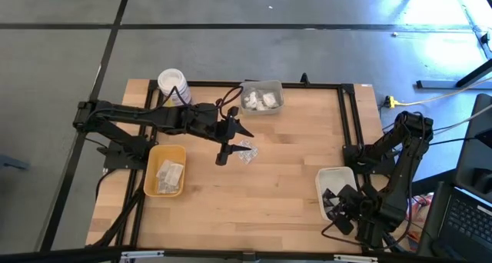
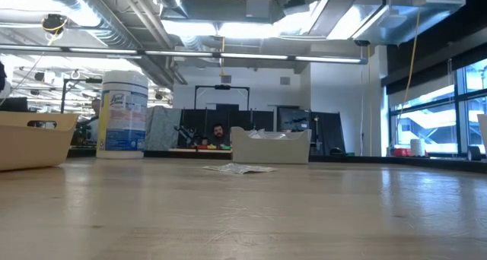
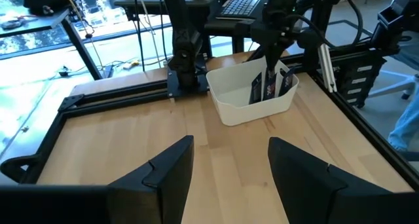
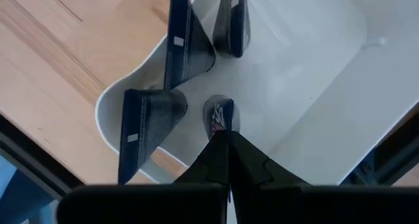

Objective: Pick & Place Travel size toiletries
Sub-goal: Put the blue shaving cream into the white bin

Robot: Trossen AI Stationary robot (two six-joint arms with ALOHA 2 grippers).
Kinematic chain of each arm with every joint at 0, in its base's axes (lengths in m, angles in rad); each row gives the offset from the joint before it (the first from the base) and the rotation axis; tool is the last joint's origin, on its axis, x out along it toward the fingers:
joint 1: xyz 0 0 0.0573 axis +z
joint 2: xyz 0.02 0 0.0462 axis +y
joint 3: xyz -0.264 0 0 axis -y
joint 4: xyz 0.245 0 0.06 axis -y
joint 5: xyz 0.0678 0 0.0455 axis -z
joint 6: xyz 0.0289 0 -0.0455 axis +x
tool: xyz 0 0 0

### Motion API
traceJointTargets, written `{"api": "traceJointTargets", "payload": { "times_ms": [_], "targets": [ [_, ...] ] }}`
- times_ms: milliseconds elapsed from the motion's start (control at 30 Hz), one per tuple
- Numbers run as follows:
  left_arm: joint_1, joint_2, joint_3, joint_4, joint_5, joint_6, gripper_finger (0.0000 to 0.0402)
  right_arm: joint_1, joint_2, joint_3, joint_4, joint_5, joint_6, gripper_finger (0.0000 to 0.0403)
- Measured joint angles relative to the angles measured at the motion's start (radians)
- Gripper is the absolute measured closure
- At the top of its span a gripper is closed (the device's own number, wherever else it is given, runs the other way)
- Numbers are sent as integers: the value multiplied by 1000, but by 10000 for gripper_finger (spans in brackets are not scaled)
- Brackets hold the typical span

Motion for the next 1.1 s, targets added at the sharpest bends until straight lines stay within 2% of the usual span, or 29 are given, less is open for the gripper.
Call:
{"api": "traceJointTargets", "payload": {
  "times_ms": [633,1100],
  "targets": [
    [0,0,0,0,0,-1,206,0,-1,0,33,-27,22,397],
    [0,0,0,0,0,-4,206,0,-1,-1,35,-32,19,331]
  ]
}}
